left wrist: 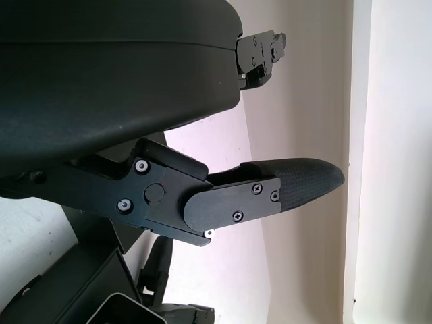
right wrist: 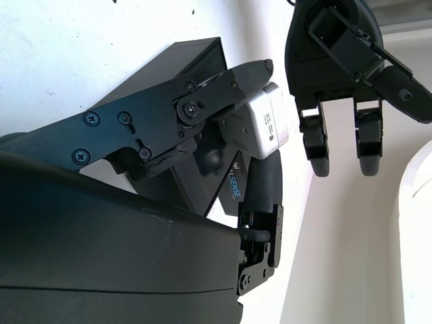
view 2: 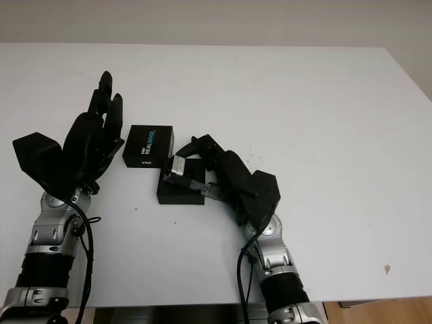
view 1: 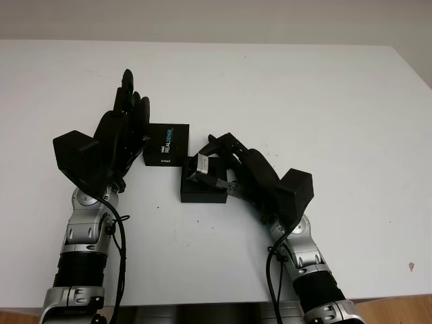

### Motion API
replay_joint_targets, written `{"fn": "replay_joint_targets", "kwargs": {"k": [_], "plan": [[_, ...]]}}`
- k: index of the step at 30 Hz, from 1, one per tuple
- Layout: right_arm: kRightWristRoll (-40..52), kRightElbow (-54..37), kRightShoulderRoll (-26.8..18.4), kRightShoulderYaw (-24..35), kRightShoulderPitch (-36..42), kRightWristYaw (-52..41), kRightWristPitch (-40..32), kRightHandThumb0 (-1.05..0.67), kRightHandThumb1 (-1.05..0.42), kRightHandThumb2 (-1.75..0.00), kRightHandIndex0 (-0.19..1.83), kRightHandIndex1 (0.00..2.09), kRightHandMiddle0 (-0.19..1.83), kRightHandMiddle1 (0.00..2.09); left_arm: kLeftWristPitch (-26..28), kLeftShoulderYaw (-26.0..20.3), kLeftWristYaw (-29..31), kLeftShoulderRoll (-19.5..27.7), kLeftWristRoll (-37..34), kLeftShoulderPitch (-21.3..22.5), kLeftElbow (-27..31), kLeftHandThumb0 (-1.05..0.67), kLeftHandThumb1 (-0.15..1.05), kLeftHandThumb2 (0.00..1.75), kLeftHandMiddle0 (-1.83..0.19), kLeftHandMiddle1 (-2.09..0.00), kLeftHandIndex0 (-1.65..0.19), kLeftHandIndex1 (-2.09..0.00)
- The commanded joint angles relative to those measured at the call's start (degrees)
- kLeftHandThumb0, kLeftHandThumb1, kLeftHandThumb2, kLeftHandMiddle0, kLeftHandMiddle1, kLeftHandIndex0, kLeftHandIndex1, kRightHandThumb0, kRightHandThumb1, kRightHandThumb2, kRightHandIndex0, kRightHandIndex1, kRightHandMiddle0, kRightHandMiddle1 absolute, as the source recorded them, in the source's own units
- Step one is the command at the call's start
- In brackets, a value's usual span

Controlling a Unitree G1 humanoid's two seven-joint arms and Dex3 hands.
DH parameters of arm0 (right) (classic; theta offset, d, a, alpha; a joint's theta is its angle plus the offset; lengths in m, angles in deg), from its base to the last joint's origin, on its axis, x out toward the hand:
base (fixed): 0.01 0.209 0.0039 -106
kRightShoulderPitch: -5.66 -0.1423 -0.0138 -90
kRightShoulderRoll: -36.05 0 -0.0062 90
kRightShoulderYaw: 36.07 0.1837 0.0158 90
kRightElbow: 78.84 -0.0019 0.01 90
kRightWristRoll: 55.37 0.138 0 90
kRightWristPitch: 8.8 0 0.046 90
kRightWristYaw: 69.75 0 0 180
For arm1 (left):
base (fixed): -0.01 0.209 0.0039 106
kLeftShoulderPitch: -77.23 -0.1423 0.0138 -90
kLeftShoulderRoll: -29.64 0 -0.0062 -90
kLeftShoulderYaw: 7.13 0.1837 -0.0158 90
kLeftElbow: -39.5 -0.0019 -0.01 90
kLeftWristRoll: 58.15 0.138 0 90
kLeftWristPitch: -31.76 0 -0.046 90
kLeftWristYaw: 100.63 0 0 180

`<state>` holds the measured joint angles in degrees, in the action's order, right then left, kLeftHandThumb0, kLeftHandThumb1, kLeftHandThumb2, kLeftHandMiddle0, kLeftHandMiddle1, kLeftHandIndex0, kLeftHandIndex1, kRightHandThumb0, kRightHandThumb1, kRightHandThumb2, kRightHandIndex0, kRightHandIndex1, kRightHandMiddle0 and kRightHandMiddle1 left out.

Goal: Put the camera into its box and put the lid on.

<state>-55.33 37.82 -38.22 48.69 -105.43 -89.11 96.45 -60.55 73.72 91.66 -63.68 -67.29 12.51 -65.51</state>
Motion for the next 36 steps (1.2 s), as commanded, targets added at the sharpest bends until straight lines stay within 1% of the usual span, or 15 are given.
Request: {"fn": "replay_joint_targets", "kwargs": {"k": [1,10,20,27,30,31,34,36], "plan": [[-1.3,2.6,-0.4,-1.5,2.2,0.1,0.4,-0.48,-1.02,-0.05,0.13,0.04,0.23,1.81,-0.4,0.0,0.1,-0.2,-0.1,-0.2,0.3,-0.74,1.05,0.59,0.19,0.0,0.19,0.0],[-4.1,3.9,-1.2,-2.3,2.0,2.3,3.8,-0.47,-1.01,-0.05,0.14,0.04,0.23,1.8,0.0,0.2,-0.5,-0.1,0.3,-0.3,0.6,-0.75,1.05,0.59,0.19,0.0,0.19,0.0],[-5.8,3.0,-1.9,-2.6,2.6,4.0,5.4,-0.46,-1.02,-0.05,0.14,0.04,0.21,1.79,-0.6,0.1,0.3,0.3,0.3,-0.2,0.2,-0.75,1.05,0.6,0.19,0.0,0.19,0.0],[-9.0,-0.9,-3.2,-3.6,3.5,7.0,5.5,-0.45,-1.01,-0.05,0.15,0.04,0.2,1.75,-0.3,0.0,0.5,0.4,0.1,-0.3,0.3,-0.75,1.05,0.6,0.19,0.0,0.19,0.0],[-10.5,-2.9,-4.1,-4.1,4.0,7.9,5.4,-0.48,-1.02,-0.06,0.12,0.02,0.09,1.62,-0.2,-0.2,0.5,0.4,-0.1,-0.2,0.4,-0.74,1.05,0.61,0.19,0.0,0.19,0.0],[-11.3,-3.9,-4.6,-4.3,4.3,8.2,5.3,-0.5,-1.02,-0.05,0.1,0.01,0.0,1.49,-0.3,-0.3,0.5,0.4,-0.1,-0.2,0.3,-0.74,1.05,0.61,0.19,0.0,0.19,0.0],[-12.8,-7.2,-5.6,-4.7,5.0,9.0,4.6,-0.51,-1.0,-0.05,0.01,0.01,-0.1,1.13,-0.1,-0.3,0.2,0.3,0.0,-0.3,0.5,-0.74,1.05,0.6,0.19,0.0,0.19,0.0],[-14.0,-9.6,-6.4,-5.0,5.4,9.4,4.1,-0.52,-1.0,-0.05,-0.03,0.01,-0.13,0.98,0.0,-0.2,0.1,0.4,0.1,-0.4,0.6,-0.74,1.05,0.6,0.19,0.0,0.19,0.0]]}}
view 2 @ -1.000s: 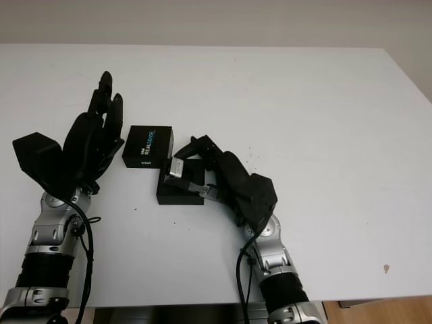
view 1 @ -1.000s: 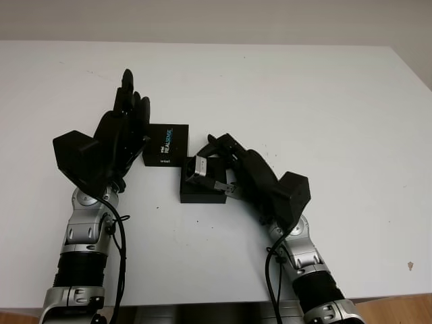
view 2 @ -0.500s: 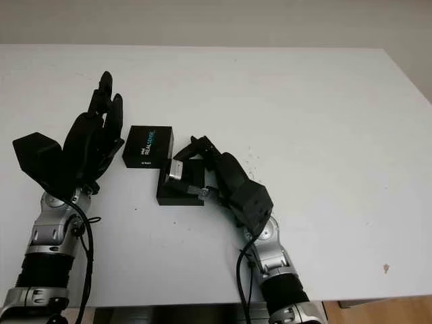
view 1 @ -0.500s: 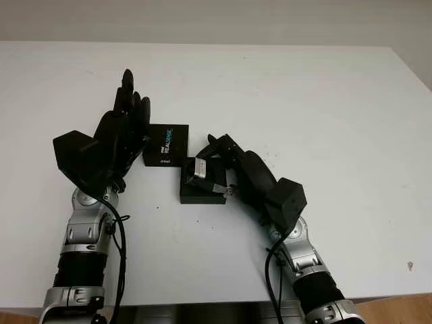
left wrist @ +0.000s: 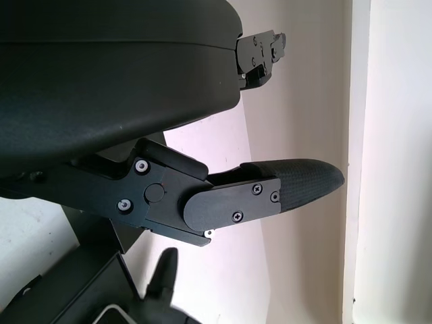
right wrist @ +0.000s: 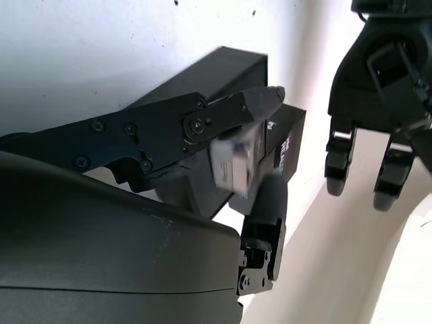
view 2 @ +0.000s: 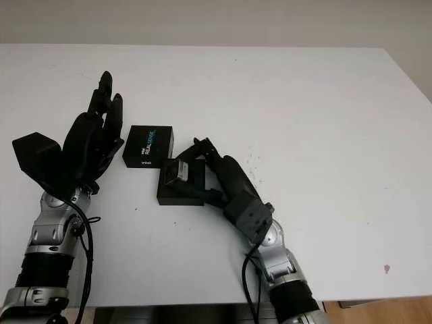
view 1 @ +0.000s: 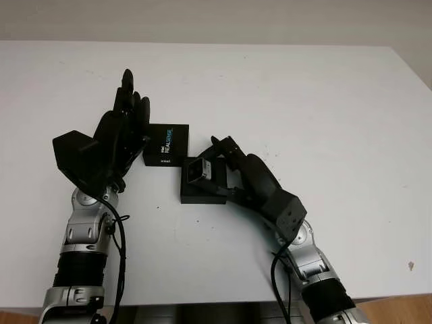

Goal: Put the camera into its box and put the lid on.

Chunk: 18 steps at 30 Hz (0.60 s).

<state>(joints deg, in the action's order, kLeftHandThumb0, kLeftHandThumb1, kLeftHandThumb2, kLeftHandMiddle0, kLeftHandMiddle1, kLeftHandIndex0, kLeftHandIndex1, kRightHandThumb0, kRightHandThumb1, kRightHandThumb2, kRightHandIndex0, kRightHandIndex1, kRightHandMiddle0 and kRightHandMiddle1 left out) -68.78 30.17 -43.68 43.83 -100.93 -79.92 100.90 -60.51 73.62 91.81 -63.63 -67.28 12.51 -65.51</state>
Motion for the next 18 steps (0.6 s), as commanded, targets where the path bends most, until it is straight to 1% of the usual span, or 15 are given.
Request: {"fn": "replay_joint_targets", "kwargs": {"k": [1,2,4,12,16,18], "plan": [[-1.2,-2.9,-1.4,-0.2,1.1,0.5,-0.4,-0.53,-1.0,-0.05,-0.07,0.01,-0.16,0.91,0.0,-0.1,0.0,0.4,0.1,-0.4,0.6,-0.74,1.05,0.61,0.19,0.0,0.19,0.0],[-1.6,-3.6,-1.7,-0.3,1.2,0.8,-0.3,-0.53,-1.0,-0.05,-0.11,0.01,-0.16,0.82,-0.1,-0.2,0.0,0.4,0.1,-0.4,0.6,-0.74,1.05,0.61,0.19,0.0,0.19,0.0],[-1.9,-4.3,-2.0,-0.3,1.4,1.4,0.0,-0.53,-0.99,-0.05,-0.14,0.02,-0.16,0.75,-0.1,-0.2,0.0,0.5,0.1,-0.3,0.4,-0.74,1.05,0.61,0.19,0.0,0.19,0.0],[-2.5,-7.8,-3.4,-0.4,2.0,2.8,0.7,-0.5,-0.97,-0.05,-0.17,0.03,-0.14,0.68,0.3,0.0,-0.8,0.4,0.5,-0.4,0.9,-0.75,1.05,0.6,0.19,0.0,0.19,0.0],[-1.8,-8.4,-3.7,-0.5,2.1,2.4,0.3,-0.5,-0.97,-0.05,-0.19,0.03,-0.14,0.65,0.2,0.1,-0.8,0.4,0.5,-0.5,1.0,-0.75,1.05,0.6,0.19,0.0,0.19,0.0],[-2.2,-8.7,-4.0,-0.5,2.1,2.5,0.5,-0.52,-0.97,-0.05,-0.19,0.03,-0.15,0.6,0.0,0.0,-0.5,0.5,0.3,-0.4,0.8,-0.74,1.05,0.6,0.19,0.0,0.19,0.0]]}}
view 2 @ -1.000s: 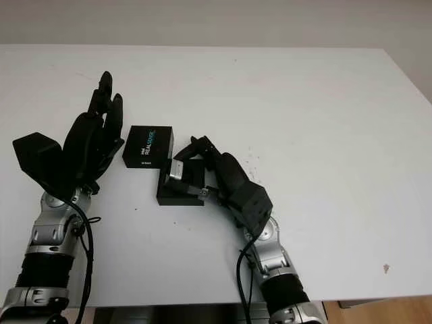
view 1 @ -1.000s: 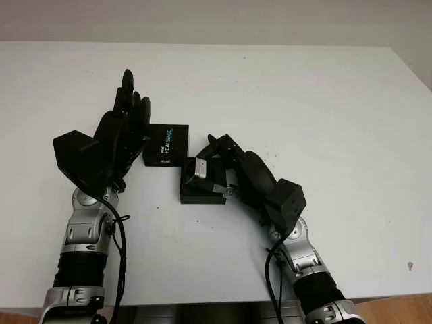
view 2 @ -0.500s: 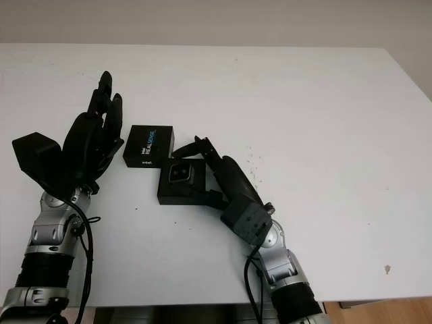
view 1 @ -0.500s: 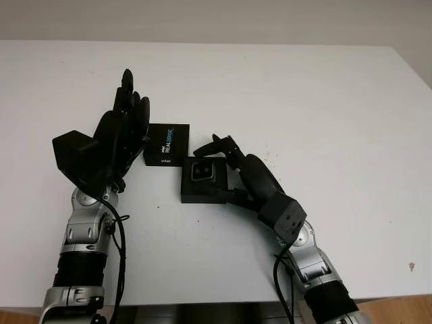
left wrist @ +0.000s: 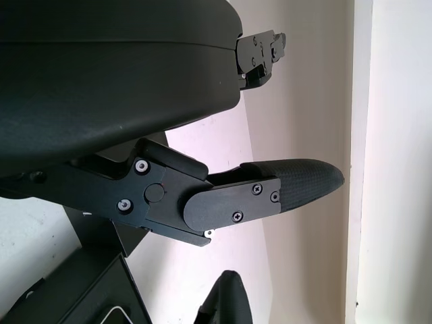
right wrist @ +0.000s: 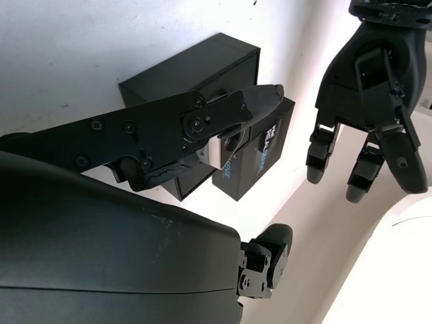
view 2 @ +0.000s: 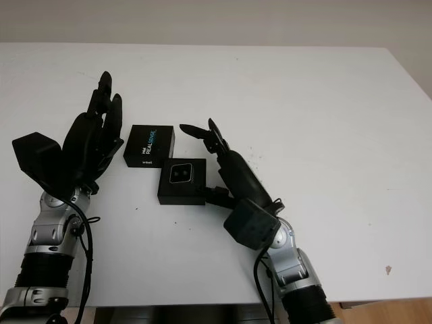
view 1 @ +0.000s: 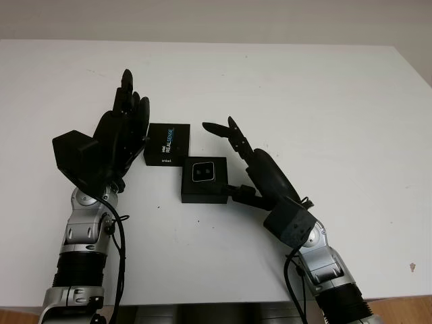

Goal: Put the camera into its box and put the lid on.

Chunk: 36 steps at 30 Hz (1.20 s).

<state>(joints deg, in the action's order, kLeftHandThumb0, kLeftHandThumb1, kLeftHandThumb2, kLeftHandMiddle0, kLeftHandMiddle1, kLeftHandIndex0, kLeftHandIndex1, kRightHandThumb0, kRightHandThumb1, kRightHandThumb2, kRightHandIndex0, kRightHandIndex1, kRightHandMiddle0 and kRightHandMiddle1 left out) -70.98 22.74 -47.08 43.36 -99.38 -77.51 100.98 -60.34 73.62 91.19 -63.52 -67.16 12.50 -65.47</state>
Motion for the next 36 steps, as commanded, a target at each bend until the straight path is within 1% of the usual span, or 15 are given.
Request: {"fn": "replay_joint_targets", "kwargs": {"k": [1,3,4,6,9,12,15,16,21,24,31,36], "plan": [[-0.2,-1.2,-0.7,0.0,0.6,0.2,0.6,-0.52,-0.98,-0.05,-0.19,0.03,-0.14,0.58,-0.2,0.0,0.2,0.4,0.1,-0.4,0.7,-0.74,1.05,0.6,0.19,0.0,0.19,0.0],[-2.2,-1.4,-1.7,-0.3,0.4,1.2,1.7,-0.56,-1.0,-0.06,-0.17,0.04,-0.16,0.52,-0.1,0.0,0.1,0.5,0.4,-0.4,0.7,-0.74,1.05,0.61,0.19,0.0,0.19,0.0],[-4.5,-1.9,-2.9,-0.7,0.3,1.7,2.1,-0.57,-1.01,-0.06,-0.16,0.05,-0.17,0.5,-0.1,-0.1,-0.1,0.3,0.3,-0.4,0.8,-0.74,1.05,0.61,0.19,0.0,0.19,0.0],[-8.9,-2.9,-5.1,-1.4,0.3,3.0,3.2,-0.64,-1.04,-0.16,-0.12,0.07,-0.17,0.39,-0.2,-0.2,-0.4,0.2,0.2,-0.3,0.8,-0.74,1.05,0.59,0.19,0.0,0.19,0.0],[-15.3,-4.3,-8.4,-2.5,0.5,5.2,5.2,-0.72,-1.05,-0.35,-0.09,0.07,-0.15,0.32,-0.4,-0.1,-0.4,0.2,0.2,-0.4,0.7,-0.74,1.05,0.59,0.19,0.0,0.19,0.0],[-20.3,-6.0,-11.5,-3.4,0.9,7.2,7.5,-0.77,-1.05,-0.52,-0.1,0.06,-0.15,0.29,-0.1,0.0,-0.4,0.3,0.3,-0.4,0.9,-0.74,1.05,0.6,0.19,0.0,0.19,0.0],[-24.1,-7.2,-13.9,-3.9,1.5,8.9,8.8,-0.8,-1.05,-0.6,-0.1,0.06,-0.11,0.31,-0.2,0.0,-0.3,0.2,0.2,-0.3,0.9,-0.74,1.05,0.6,0.19,0.0,0.19,0.0],[-25.1,-7.4,-14.6,-4.1,1.6,9.4,9.2,-0.82,-1.05,-0.63,-0.1,0.06,-0.07,0.33,-0.3,0.1,-0.2,0.2,0.2,-0.3,0.8,-0.74,1.05,0.6,0.19,0.0,0.19,0.0],[-27.7,-6.7,-16.6,-4.8,1.8,11.5,10.4,-0.85,-1.05,-0.66,-0.12,0.05,0.05,0.4,0.1,0.1,-0.5,0.2,0.4,-0.4,1.1,-0.74,1.05,0.6,0.19,0.0,0.19,0.0],[-28.2,-6.0,-17.1,-5.0,2.0,12.4,10.6,-0.85,-1.05,-0.64,-0.13,0.05,0.11,0.44,0.2,0.1,-0.7,0.2,0.4,-0.5,1.3,-0.74,1.05,0.6,0.19,0.0,0.19,0.0],[-30.2,-6.4,-18.6,-5.4,3.0,12.2,9.5,-0.86,-1.05,-0.62,-0.14,0.04,0.16,0.45,-0.2,-0.1,-0.3,0.4,0.1,-0.6,1.3,-0.74,1.05,0.6,0.19,0.0,0.19,0.0],[-31.9,-7.2,-19.2,-5.6,4.0,11.5,7.9,-0.88,-1.05,-0.61,-0.14,0.05,0.17,0.45,0.0,-0.1,-1.2,0.2,0.5,-0.9,1.8,-0.74,1.05,0.59,0.19,0.0,0.19,0.0]]}}
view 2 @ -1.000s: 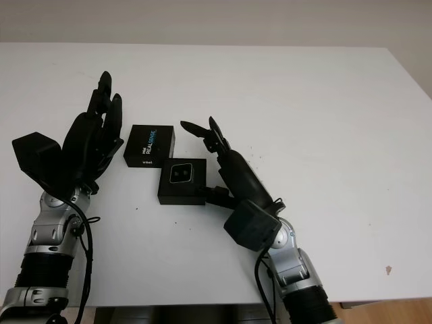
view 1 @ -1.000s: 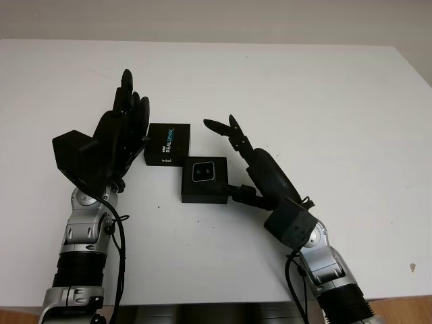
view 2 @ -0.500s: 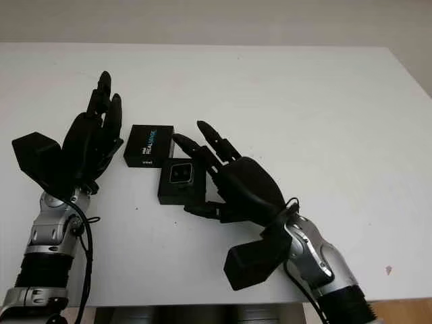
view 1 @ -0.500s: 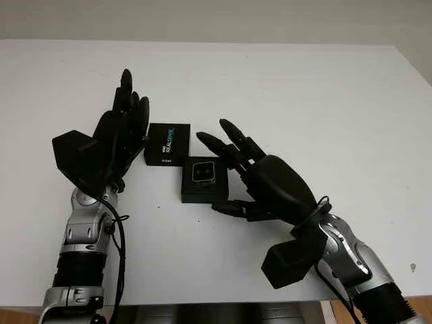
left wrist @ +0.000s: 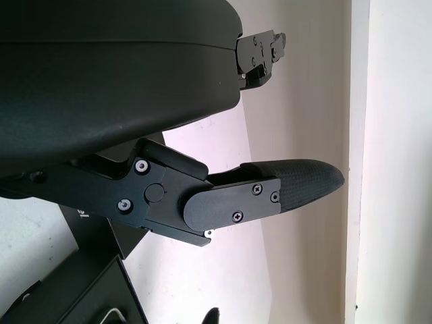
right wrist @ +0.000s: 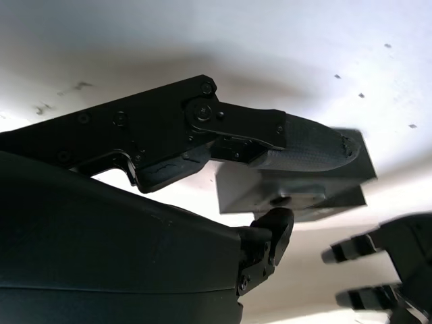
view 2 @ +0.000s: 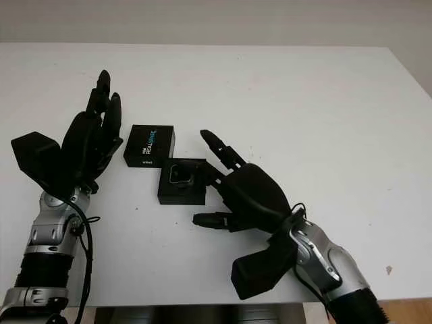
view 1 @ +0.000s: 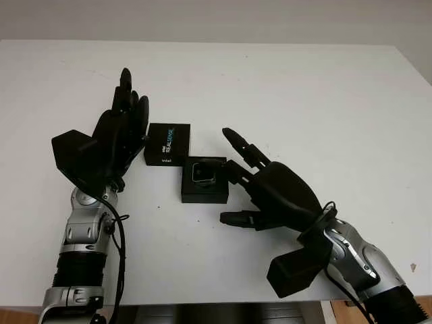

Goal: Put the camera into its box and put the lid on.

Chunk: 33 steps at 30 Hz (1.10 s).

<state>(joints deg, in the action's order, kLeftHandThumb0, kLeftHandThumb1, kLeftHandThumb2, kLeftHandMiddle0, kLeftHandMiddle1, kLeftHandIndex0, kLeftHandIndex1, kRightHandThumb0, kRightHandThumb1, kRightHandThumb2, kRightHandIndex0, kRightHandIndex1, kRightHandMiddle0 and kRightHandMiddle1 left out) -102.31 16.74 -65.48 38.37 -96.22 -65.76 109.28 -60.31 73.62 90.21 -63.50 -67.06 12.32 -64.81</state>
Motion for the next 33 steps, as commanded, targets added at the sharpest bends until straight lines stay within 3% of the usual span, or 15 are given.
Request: {"fn": "replay_joint_targets", "kwargs": {"k": [1,12,17,21,26,30,33], "plan": [[-0.8,-1.5,-0.9,-0.7,1.0,-0.6,-0.8,-0.88,-1.05,-0.61,-0.14,0.05,0.17,0.46,0.1,-0.1,-0.2,0.1,0.2,-0.8,1.3,-0.74,1.05,0.59,0.19,0.0,0.19,0.0],[-1.3,-3.9,-1.4,-1.5,2.1,-4.8,-4.3,-0.9,-1.05,-0.6,-0.11,0.06,0.21,0.57,0.2,-0.2,0.1,0.3,0.0,-1.1,1.7,-0.74,1.05,0.59,0.19,0.0,0.19,0.0],[0.7,-4.2,-0.5,-0.8,2.1,-4.4,-4.8,-0.88,-1.05,-0.61,-0.19,0.01,-0.06,0.43,0.1,-0.3,0.3,0.5,-0.1,-0.8,1.6,-0.74,1.05,0.58,0.19,0.0,0.19,0.0],[9.5,-3.4,2.2,1.9,2.0,-3.3,-3.9,-0.82,-1.05,-0.63,-0.19,0.0,-0.16,0.24,-0.1,-0.5,0.5,1.4,0.1,0.0,1.9,-0.76,1.05,0.58,0.19,0.0,0.19,0.0],[28.1,-2.7,7.9,6.5,0.8,-5.3,-3.9,-0.76,-1.05,-0.58,-0.13,0.05,-0.1,0.17,-2.4,-1.6,0.6,2.8,0.0,1.7,1.8,-0.72,1.05,0.56,0.19,0.0,0.19,0.0],[36.2,-3.1,10.8,10.0,-1.4,-6.8,-7.5,-0.74,-1.05,-0.58,-0.08,0.07,-0.03,0.17,-5.5,-0.1,2.0,7.9,5.2,3.1,0.7,-0.73,1.05,0.57,0.19,0.0,0.19,0.0],[38.7,-3.1,11.3,12.3,-3.9,-7.5,-10.3,-0.72,-1.05,-0.6,-0.05,0.08,-0.01,0.16,-8.4,0.4,5.7,12.1,6.8,6.4,-2.6,-0.72,1.05,0.48,0.18,-0.01,0.17,-0.02]]}}
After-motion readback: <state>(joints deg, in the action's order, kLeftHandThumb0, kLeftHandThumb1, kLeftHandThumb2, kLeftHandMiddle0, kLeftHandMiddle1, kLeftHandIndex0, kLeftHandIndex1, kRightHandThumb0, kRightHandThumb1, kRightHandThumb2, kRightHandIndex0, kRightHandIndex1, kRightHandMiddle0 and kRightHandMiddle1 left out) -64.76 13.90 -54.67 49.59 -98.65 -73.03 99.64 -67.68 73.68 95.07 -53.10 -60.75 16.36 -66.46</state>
